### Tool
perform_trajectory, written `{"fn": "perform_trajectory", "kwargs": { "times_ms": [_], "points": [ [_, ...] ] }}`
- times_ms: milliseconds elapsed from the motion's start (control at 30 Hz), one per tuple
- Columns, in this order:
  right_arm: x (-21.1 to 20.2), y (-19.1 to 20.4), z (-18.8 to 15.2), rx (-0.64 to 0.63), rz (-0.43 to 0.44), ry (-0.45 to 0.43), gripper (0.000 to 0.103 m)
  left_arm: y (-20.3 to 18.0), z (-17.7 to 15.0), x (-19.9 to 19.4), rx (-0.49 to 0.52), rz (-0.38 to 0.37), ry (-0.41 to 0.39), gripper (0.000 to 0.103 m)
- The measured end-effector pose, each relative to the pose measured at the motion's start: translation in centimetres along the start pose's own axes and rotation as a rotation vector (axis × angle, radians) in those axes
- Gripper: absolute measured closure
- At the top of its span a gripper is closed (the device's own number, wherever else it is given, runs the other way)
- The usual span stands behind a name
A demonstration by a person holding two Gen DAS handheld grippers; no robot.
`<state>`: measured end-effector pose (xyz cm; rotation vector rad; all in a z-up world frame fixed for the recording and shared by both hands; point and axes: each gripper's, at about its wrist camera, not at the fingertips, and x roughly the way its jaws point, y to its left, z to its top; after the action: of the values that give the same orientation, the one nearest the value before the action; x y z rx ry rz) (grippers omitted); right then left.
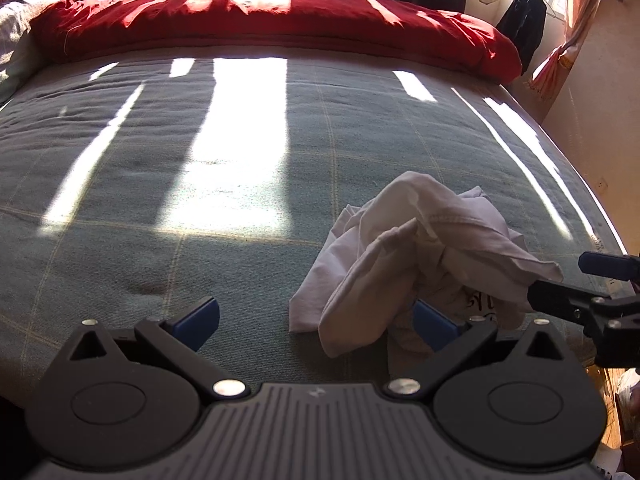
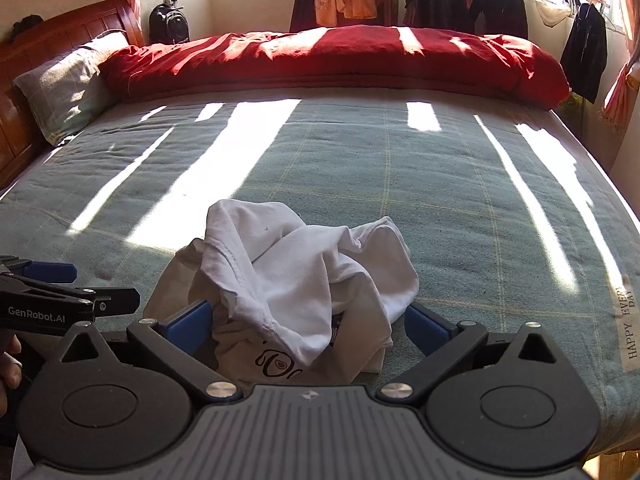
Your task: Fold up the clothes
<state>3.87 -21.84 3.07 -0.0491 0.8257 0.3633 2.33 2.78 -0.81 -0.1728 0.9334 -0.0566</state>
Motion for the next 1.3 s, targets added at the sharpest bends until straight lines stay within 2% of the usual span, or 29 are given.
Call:
{"fn": "perform_trajectory", "kwargs": {
  "times_ms": [67, 233, 367, 567, 700, 767, 867, 967, 1000, 1100, 1167, 1300],
  "points": [
    [0.0, 0.2, 0.0, -0.01, 0.019, 0.007, 0.0, 0.2, -0.1, 0.0, -0.014, -0.004, -0.008, 0.001],
    [-0.8, 1.5, 0.1, -0.116, -0.051, -0.031, 0.0, 0.4, 0.3, -0.8, -0.008, 0.023, -0.052, 0.001],
    [-0.8, 0.6, 0.7, -0.061, -0.048, -0.02, 0.0, 0.6, 0.8, -0.9, 0.01, 0.075, -0.059, 0.001],
    [-0.7, 0.0, 0.9, -0.06, -0.049, -0.005, 0.0, 0.8, 1.0, -1.6, 0.022, 0.058, -0.093, 0.001],
    [-1.4, 0.1, 1.0, -0.115, -0.048, -0.046, 0.003, 0.6, 1.4, -2.0, 0.05, 0.065, -0.119, 0.001],
    [-1.8, -0.3, 1.1, -0.157, -0.024, -0.074, 0.003, 0.7, 1.4, -2.4, 0.081, 0.046, -0.146, 0.001],
    [-2.5, -1.3, 1.4, -0.217, -0.049, -0.085, 0.006, 0.7, 1.5, -2.8, 0.128, 0.021, -0.168, 0.001],
    [-2.7, -2.4, 1.8, -0.196, -0.056, -0.056, 0.017, 0.3, 1.8, -2.8, 0.171, 0.013, -0.14, 0.006],
    [-2.7, -2.8, 1.9, -0.185, -0.055, -0.044, 0.018, 0.2, 1.8, -2.8, 0.181, 0.011, -0.128, 0.008],
    [-2.6, -3.0, 1.6, -0.18, -0.028, -0.022, 0.027, -0.4, 1.8, -2.7, 0.224, -0.001, -0.105, 0.014],
    [-2.6, -3.1, 1.4, -0.179, -0.008, -0.008, 0.032, -0.8, 1.7, -2.5, 0.26, -0.016, -0.094, 0.031],
    [-2.4, -2.6, 1.0, -0.188, 0.03, 0.013, 0.033, -1.3, 1.3, -1.8, 0.31, -0.037, -0.052, 0.032]
  ]
}}
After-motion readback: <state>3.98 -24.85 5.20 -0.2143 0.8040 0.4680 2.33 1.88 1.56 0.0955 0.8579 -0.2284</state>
